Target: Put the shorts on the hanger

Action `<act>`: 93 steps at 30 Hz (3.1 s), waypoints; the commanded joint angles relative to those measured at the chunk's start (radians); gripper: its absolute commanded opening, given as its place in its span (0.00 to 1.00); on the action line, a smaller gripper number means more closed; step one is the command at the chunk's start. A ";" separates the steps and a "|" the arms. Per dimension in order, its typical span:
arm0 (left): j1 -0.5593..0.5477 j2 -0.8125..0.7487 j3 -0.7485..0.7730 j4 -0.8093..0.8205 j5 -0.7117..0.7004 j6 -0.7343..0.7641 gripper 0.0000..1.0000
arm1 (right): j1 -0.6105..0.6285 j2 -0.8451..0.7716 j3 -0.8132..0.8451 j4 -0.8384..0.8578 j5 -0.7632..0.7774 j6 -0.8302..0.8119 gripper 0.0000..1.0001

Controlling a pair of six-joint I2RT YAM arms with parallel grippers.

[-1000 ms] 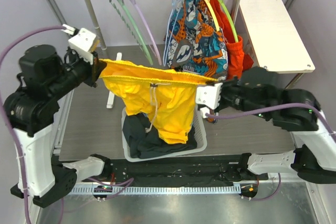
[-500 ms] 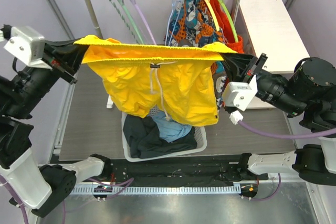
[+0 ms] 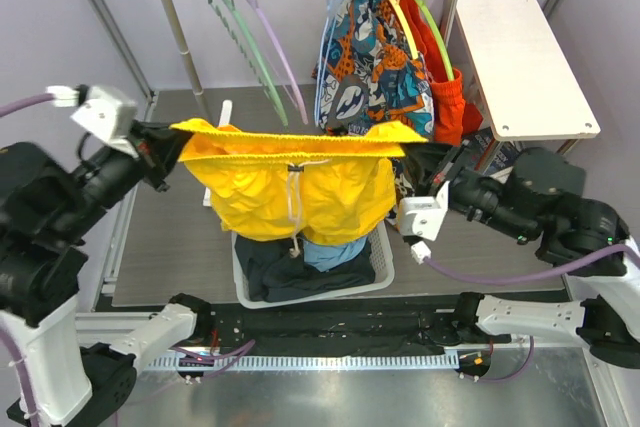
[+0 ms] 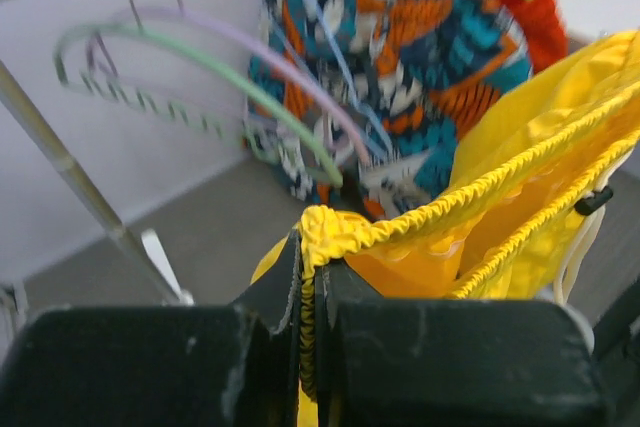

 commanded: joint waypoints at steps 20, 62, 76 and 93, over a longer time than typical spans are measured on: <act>0.013 -0.045 -1.020 -0.069 -0.043 0.336 0.21 | -0.012 0.103 -0.689 0.055 -0.130 0.366 0.17; 0.066 -0.032 -0.503 0.061 0.008 -0.001 0.91 | -0.420 0.756 0.448 0.404 0.114 1.509 0.67; 0.070 -0.067 -0.554 0.072 -0.012 0.008 0.91 | -0.445 0.810 0.440 0.485 0.088 1.459 0.01; 0.069 -0.045 -0.534 0.008 0.002 0.071 0.99 | -0.445 0.551 0.244 0.575 0.019 1.400 0.01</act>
